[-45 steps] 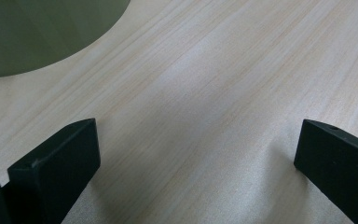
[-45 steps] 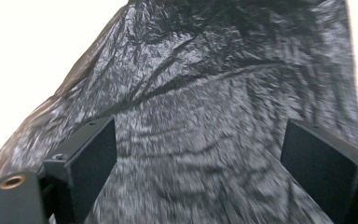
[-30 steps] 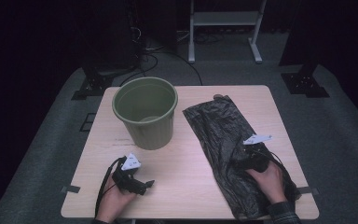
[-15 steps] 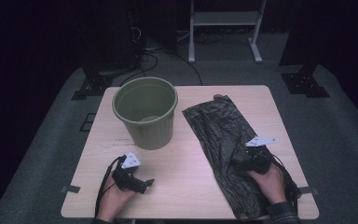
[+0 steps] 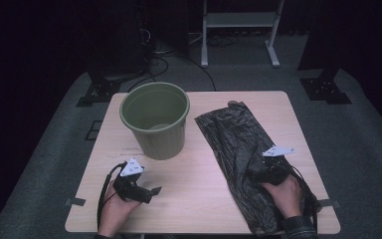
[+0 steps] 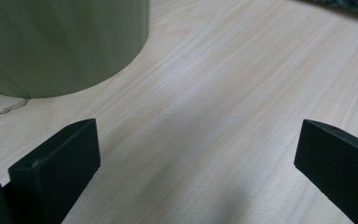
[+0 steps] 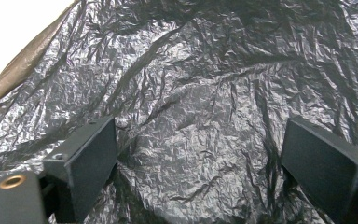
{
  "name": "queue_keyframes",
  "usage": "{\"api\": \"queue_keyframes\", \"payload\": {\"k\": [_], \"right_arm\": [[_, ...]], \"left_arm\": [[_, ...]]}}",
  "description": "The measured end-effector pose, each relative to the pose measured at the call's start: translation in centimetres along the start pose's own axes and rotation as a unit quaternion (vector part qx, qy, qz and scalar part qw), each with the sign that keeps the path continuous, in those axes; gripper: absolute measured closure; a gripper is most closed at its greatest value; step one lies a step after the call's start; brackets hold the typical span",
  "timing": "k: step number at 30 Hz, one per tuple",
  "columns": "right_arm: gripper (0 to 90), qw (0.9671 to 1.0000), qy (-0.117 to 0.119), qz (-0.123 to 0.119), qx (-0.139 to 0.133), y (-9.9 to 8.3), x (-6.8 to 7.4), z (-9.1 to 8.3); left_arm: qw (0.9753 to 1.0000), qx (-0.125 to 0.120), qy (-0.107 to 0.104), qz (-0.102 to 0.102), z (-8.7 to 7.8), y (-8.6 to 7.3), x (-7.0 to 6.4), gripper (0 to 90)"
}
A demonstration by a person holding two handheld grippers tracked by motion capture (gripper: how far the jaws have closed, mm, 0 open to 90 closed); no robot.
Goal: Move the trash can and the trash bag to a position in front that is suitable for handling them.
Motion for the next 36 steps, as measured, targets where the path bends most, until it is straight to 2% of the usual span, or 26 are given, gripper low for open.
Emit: {"api": "queue_keyframes", "payload": {"k": [6,22,31,36], "right_arm": [[9.9,1.0000,0.000,0.000,0.000,0.0,0.0,0.0],[10.0,1.0000,0.004,-0.004,-0.001,0.0,0.0,0.1],[10.1,1.0000,0.005,-0.004,-0.001,0.1,-0.1,0.1],[10.2,1.0000,0.005,-0.005,-0.001,0.1,-0.1,0.1]], "left_arm": [[1.0000,-0.005,-0.001,-0.007,-1.3,0.8,0.2,0.0],[0.9997,-0.009,0.014,-0.017,-4.3,3.6,0.7,0.0],[0.9992,-0.026,0.021,-0.022,-6.5,5.6,1.0,0.0],[0.9990,-0.030,0.023,-0.025,-7.2,6.5,1.2,0.0]]}}
Point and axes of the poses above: each handheld gripper's, and its own axes: z roughly forward along the jaws, y roughly out of its top, x roughly to its left, the point moved 4 cm from there along z, roughly forward along the jaws, and after that the axes turned 11 degrees about -y, right-handed, at the moved point
